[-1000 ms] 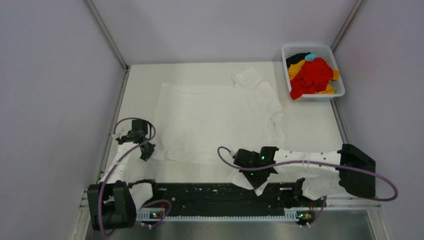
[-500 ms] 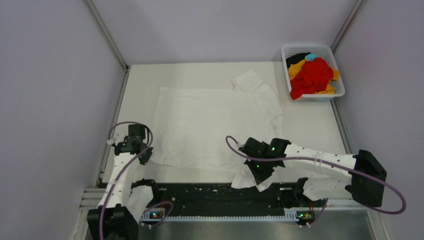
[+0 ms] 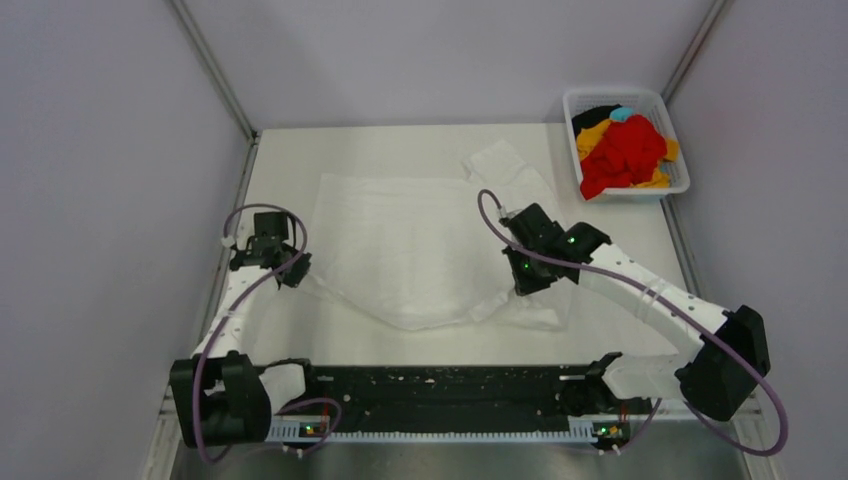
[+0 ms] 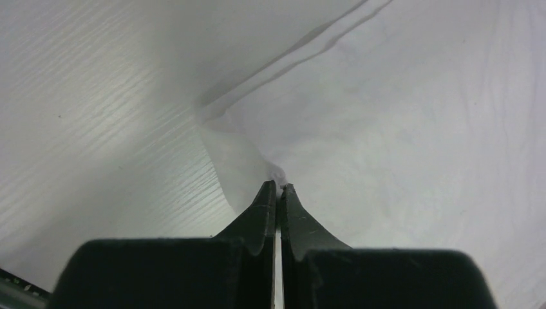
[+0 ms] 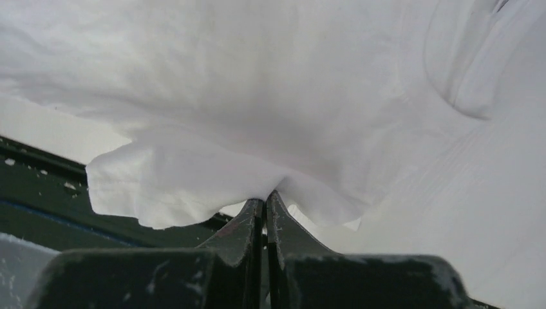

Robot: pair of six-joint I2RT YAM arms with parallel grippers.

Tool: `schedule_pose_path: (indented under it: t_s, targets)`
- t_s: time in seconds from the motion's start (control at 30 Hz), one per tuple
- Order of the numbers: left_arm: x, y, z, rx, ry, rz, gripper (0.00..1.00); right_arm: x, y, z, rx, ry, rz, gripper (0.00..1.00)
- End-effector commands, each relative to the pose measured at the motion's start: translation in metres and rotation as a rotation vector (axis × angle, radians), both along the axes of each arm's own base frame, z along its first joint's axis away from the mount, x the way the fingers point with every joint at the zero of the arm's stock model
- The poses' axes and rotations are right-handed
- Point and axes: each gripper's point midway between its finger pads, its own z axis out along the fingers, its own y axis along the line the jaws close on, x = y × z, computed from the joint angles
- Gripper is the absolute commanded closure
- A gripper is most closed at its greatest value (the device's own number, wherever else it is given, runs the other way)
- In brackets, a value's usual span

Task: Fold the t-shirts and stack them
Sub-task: Fold the flattened tshirt in 1/3 of the way

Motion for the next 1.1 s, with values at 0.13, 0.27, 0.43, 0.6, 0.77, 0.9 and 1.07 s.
schedule_pose_path:
  t_s: [0.13, 0.27, 0.43, 0.6, 0.77, 0.9, 1.07]
  targets:
    - [0.055, 0.003, 0.029, 0.005, -0.122, -0.002, 1.00, 0.078, -0.003, 0.033, -0.004, -0.200, -0.106, 1.00]
    - [0.066, 0.008, 0.035, 0.018, -0.150, 0.021, 1.00, 0.097, -0.012, 0.035, -0.016, -0.210, -0.132, 1.00]
    - [0.074, 0.013, 0.037, 0.043, -0.154, 0.024, 1.00, 0.117, -0.014, 0.034, -0.027, -0.209, -0.129, 1.00]
    - [0.089, 0.012, 0.032, 0.035, -0.156, 0.011, 1.00, 0.145, -0.017, 0.032, -0.030, -0.232, -0.163, 1.00]
    - [0.098, 0.014, 0.024, 0.040, -0.137, 0.016, 1.00, 0.172, -0.021, 0.021, -0.062, -0.222, -0.190, 1.00]
    - [0.102, 0.017, 0.018, 0.057, -0.097, 0.012, 0.92, 0.191, -0.023, 0.003, -0.074, -0.190, -0.205, 0.99]
    - [0.115, 0.015, 0.023, 0.050, -0.068, -0.022, 0.26, 0.232, -0.036, -0.001, -0.140, -0.248, -0.321, 0.42]
